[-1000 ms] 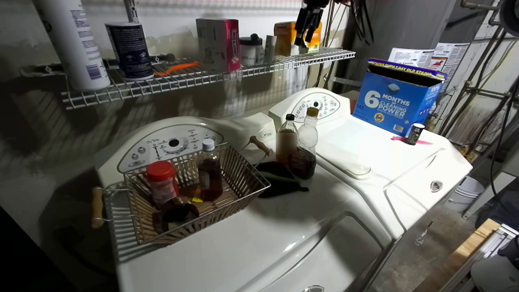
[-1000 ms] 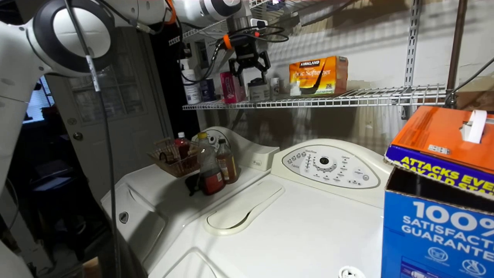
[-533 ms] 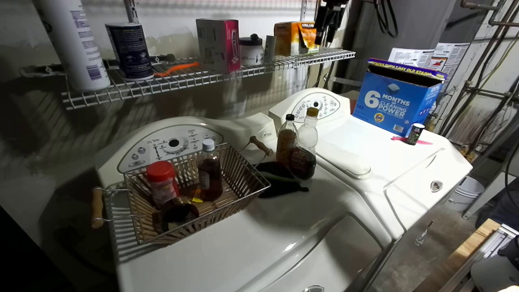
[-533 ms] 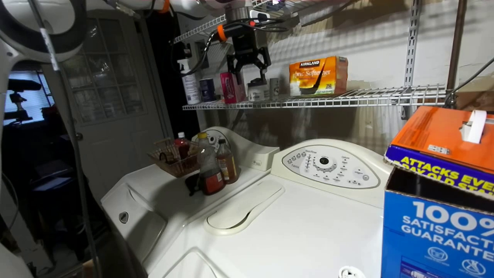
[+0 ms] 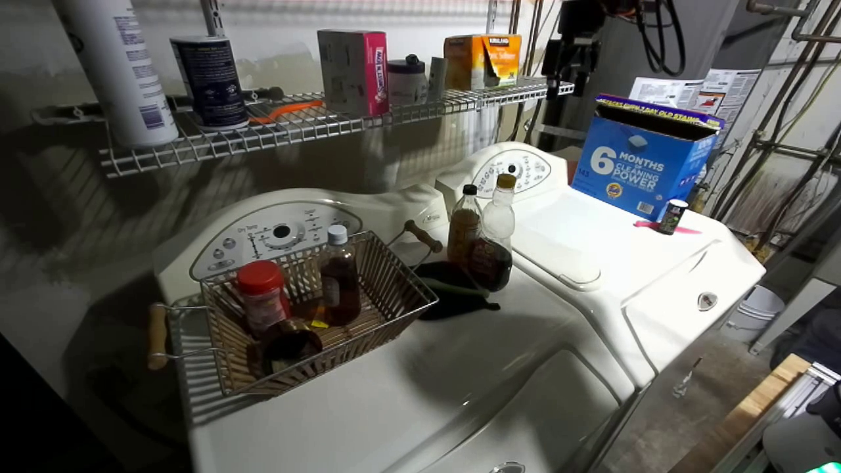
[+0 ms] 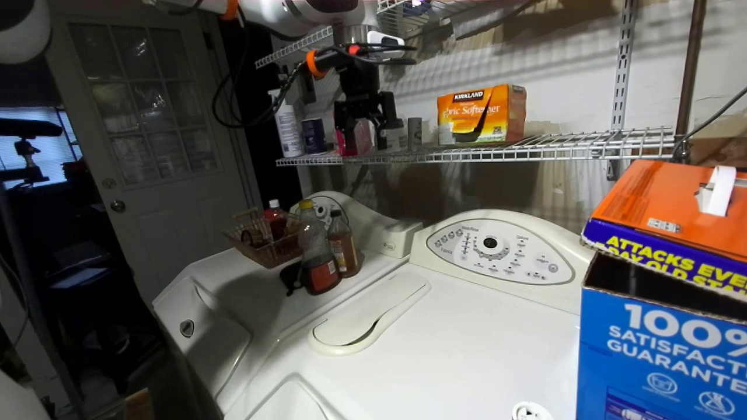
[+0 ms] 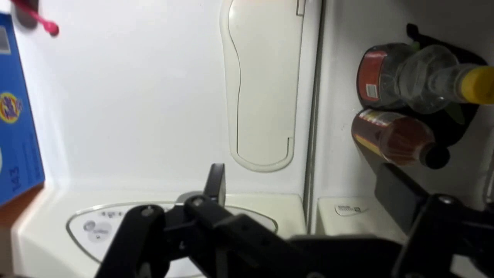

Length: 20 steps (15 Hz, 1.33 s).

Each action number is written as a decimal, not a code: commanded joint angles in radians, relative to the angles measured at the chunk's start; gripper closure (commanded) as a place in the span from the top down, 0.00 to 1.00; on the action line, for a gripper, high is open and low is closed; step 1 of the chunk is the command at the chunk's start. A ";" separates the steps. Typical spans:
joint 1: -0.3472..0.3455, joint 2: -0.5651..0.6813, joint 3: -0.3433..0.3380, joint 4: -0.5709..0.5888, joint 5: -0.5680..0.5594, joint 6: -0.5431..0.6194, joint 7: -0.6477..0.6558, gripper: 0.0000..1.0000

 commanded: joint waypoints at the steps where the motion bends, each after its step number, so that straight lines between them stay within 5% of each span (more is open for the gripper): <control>1: -0.021 -0.140 -0.024 -0.246 -0.014 0.027 0.125 1.00; 7: -0.072 -0.293 -0.068 -0.562 -0.115 -0.013 0.317 1.00; 8: -0.066 -0.198 -0.059 -0.417 -0.075 -0.010 0.254 1.00; 20: -0.077 -0.211 -0.065 -0.445 -0.063 0.008 0.240 1.00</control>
